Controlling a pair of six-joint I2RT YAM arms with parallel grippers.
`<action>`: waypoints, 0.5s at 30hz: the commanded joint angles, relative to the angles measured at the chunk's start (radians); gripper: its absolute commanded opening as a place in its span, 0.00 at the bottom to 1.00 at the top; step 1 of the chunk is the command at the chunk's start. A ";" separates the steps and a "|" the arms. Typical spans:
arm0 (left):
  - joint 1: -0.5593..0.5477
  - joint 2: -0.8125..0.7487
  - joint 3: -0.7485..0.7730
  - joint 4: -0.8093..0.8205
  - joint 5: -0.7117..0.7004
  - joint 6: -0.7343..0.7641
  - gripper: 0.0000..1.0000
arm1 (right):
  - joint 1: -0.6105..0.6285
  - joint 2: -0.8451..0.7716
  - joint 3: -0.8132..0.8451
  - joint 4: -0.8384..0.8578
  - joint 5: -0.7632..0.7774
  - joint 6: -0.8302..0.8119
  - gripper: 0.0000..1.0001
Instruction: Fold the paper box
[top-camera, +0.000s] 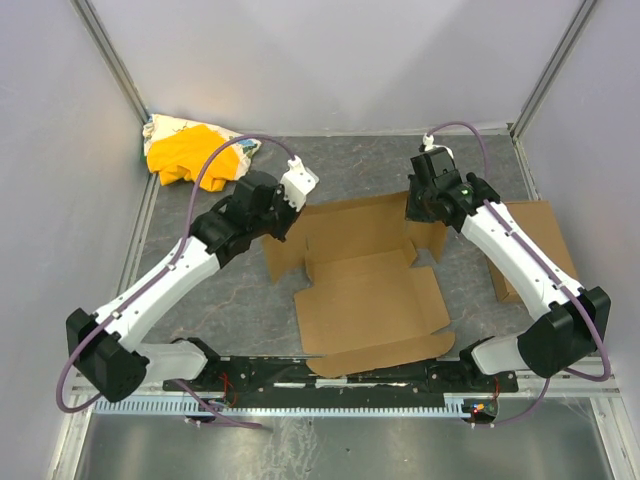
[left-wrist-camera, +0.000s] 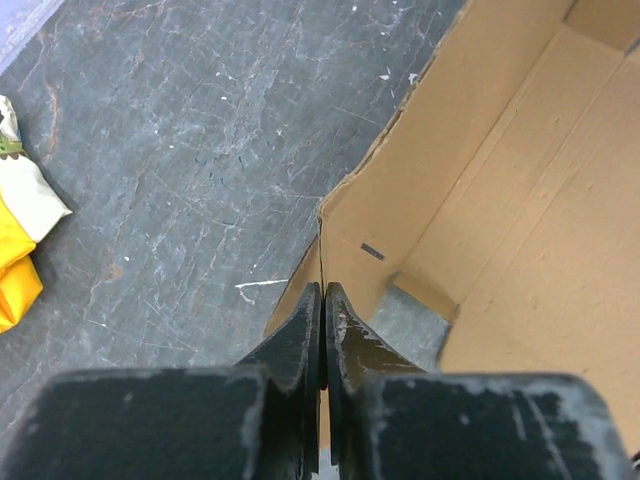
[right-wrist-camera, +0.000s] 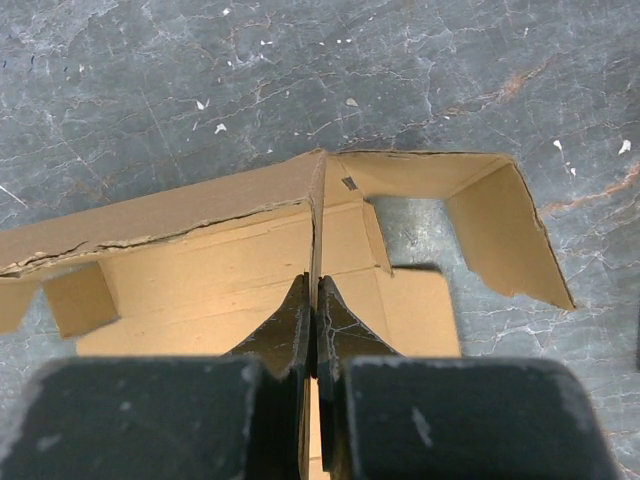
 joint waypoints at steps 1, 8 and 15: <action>-0.003 0.055 0.128 -0.032 0.009 -0.107 0.03 | -0.004 -0.031 0.006 0.005 -0.015 0.004 0.01; -0.004 0.093 0.202 -0.046 0.047 -0.283 0.03 | -0.004 -0.048 -0.005 0.009 -0.037 0.019 0.02; -0.003 0.136 0.223 -0.015 0.099 -0.445 0.07 | -0.001 -0.064 -0.032 0.041 -0.067 0.077 0.02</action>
